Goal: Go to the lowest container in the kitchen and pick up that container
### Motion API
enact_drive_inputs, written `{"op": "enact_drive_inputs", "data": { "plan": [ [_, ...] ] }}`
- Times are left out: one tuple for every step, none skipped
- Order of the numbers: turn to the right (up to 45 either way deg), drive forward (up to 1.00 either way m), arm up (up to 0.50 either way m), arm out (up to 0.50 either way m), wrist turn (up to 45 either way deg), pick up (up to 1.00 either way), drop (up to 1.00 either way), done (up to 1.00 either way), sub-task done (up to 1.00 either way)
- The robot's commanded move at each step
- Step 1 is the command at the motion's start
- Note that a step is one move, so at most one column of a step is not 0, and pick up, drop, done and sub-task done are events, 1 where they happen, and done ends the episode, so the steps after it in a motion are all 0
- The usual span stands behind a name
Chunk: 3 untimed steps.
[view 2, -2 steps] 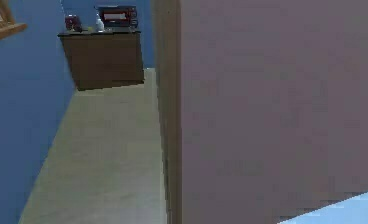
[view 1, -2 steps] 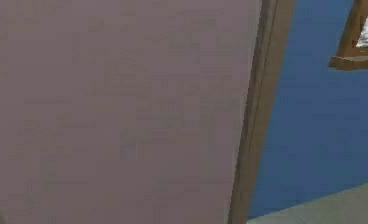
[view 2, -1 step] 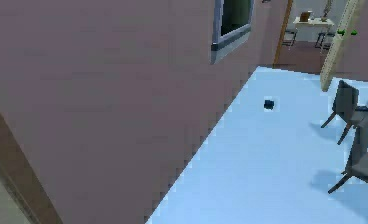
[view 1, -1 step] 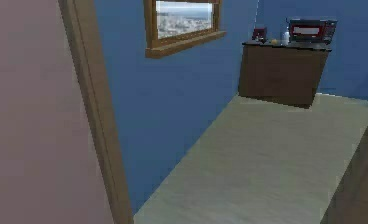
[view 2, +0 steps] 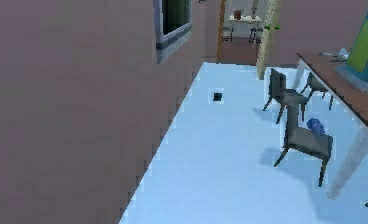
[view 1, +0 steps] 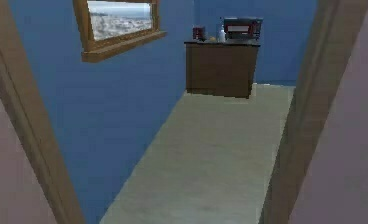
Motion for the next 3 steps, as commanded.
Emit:
{"op": "enact_drive_inputs", "data": {
  "plan": [
    [0.0, 0.80, 0.00, 0.00, 0.0, 0.00, 0.00, 0.00, 0.00],
    [33.0, 0.00, 0.00, 0.00, 0.0, 0.00, 0.00, 0.00, 0.00],
    [0.0, 1.00, 0.00, 0.00, 0.0, 0.00, 0.00, 0.00, 0.00]
  ]
}}
